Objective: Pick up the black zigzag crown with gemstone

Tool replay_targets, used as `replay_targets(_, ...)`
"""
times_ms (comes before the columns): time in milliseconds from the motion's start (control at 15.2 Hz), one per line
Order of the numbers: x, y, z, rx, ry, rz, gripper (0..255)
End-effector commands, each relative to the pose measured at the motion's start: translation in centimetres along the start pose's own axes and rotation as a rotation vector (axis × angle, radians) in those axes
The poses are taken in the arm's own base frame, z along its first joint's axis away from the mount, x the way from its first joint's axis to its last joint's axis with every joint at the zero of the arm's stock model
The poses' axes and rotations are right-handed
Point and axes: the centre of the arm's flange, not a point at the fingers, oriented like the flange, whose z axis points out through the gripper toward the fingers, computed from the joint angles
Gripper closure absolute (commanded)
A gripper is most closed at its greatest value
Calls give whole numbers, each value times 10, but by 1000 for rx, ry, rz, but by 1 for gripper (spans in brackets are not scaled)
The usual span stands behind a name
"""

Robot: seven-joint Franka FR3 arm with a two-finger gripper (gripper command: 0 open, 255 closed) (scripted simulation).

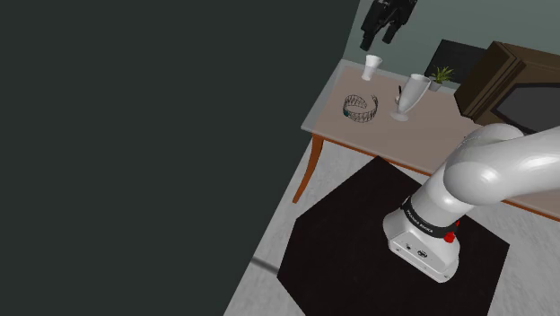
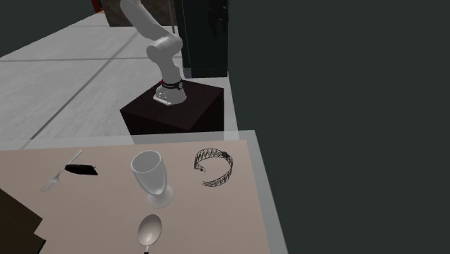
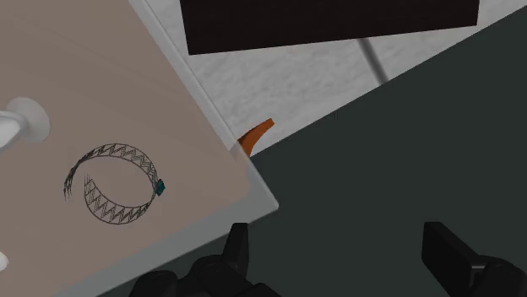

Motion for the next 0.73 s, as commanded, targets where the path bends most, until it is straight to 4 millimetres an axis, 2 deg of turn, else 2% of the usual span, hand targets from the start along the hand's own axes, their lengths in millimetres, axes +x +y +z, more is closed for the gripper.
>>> replay_targets(0, 0, 0, 0, 0, 0, 0, 0)
replay_targets(660, 40, 67, 106, -5, -2, 57, 0)
